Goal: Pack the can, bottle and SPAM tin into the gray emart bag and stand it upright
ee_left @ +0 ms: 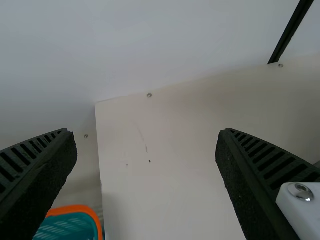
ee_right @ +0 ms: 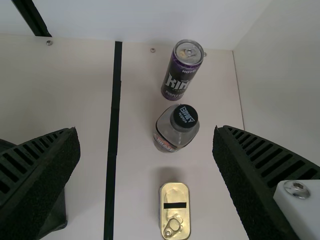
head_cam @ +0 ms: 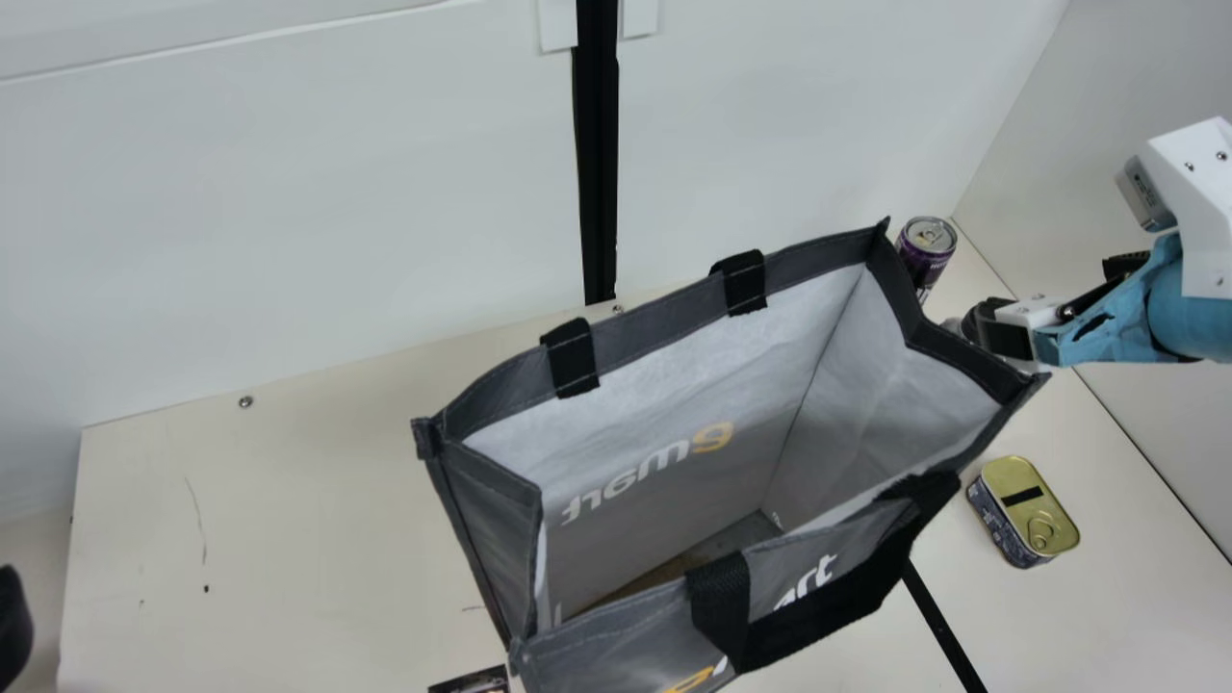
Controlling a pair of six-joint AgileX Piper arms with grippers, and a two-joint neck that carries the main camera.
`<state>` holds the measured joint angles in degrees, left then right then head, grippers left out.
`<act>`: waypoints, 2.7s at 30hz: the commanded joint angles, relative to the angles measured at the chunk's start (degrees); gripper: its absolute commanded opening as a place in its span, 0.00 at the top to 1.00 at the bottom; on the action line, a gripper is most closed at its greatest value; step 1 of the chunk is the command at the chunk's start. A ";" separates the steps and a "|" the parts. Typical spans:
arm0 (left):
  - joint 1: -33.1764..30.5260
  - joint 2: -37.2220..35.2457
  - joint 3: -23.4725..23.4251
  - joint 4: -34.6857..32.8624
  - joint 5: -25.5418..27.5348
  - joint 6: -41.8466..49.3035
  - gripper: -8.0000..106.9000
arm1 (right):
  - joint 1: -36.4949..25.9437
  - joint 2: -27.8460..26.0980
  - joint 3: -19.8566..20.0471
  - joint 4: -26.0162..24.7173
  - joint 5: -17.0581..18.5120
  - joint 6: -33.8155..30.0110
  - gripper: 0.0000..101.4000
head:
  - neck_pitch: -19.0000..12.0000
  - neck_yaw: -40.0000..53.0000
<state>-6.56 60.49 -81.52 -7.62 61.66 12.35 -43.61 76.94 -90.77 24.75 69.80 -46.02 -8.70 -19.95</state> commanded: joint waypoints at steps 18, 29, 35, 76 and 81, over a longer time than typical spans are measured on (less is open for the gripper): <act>-9.60 9.90 -15.10 2.64 -0.06 3.12 0.15 | 0.00 0.00 0.00 0.00 0.00 0.00 0.06 | -1.30 -0.05; -16.06 16.38 -25.03 3.80 1.74 2.37 0.15 | 0.00 0.00 0.00 0.00 0.00 0.00 0.06 | -1.30 -0.05; -18.73 19.55 -29.76 3.65 2.76 2.06 0.15 | 0.00 0.00 0.00 0.00 0.00 0.00 0.06 | -1.30 -0.05; -38.68 39.26 -52.60 -1.08 8.24 2.85 0.15 | 0.00 0.00 0.00 0.00 0.00 0.00 0.06 | -1.30 -0.05; -39.70 40.94 -52.83 -3.08 8.24 3.16 0.15 | 0.00 0.00 0.00 0.00 0.00 0.00 0.06 | -1.30 -0.05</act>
<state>-46.07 101.18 -134.26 -10.44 69.86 15.43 -43.61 76.94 -90.77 24.75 69.80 -46.02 -8.70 -19.86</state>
